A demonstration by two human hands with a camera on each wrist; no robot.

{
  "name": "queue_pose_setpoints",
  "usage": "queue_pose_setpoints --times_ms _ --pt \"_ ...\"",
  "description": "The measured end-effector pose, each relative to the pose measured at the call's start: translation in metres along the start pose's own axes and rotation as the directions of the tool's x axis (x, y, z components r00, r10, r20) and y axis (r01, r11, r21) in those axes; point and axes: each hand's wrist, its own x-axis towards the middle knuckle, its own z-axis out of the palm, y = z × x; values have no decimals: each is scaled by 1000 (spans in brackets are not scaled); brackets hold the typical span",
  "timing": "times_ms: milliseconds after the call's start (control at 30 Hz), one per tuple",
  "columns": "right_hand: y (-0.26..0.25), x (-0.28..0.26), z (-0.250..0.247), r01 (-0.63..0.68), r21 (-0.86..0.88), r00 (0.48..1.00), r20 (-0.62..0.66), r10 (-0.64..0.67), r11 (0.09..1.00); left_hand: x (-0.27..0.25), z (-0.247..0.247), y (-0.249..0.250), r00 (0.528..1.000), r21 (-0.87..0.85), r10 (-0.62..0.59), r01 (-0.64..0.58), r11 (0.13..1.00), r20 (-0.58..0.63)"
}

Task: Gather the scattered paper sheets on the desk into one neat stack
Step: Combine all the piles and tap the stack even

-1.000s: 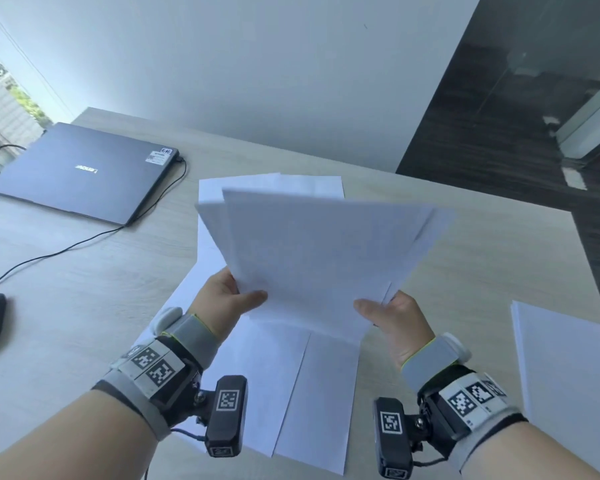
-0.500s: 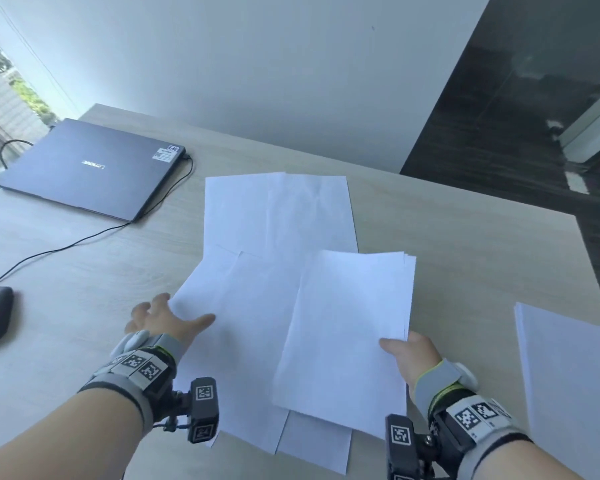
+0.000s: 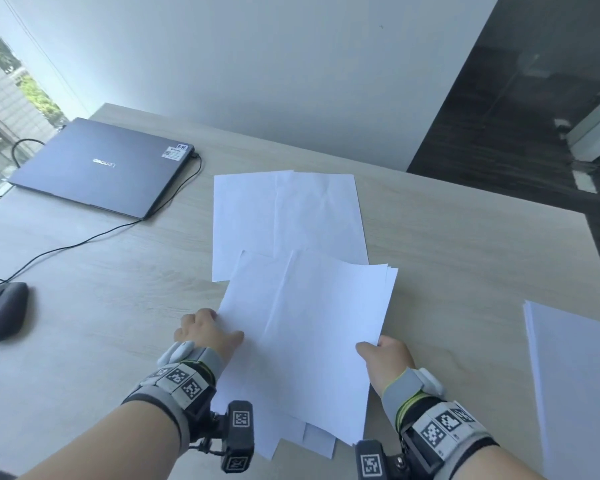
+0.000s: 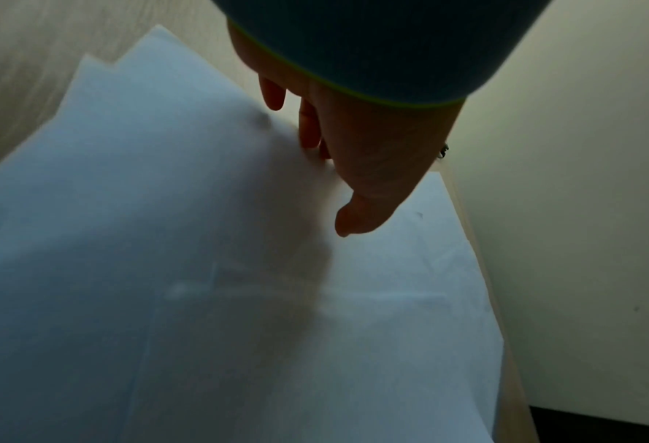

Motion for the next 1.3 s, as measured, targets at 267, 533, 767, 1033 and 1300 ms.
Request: queue_pose_setpoints --times_ms 267,533,767,1033,1300 --pt "-9 -6 13 28 10 998 53 -28 1000 -20 18 30 994 -120 53 -42 992 91" --pt "-4 -2 14 -50 104 998 43 46 993 -14 18 34 997 -164 -32 42 986 66" --pt "2 7 12 -164 323 983 133 126 932 -15 21 36 997 -213 -52 64 975 60" --pt "-10 -6 5 -196 369 975 172 141 909 -9 24 45 993 -304 -51 81 949 104" --pt "2 -2 -3 -217 372 967 208 147 903 -17 30 47 994 -262 -8 37 964 110"
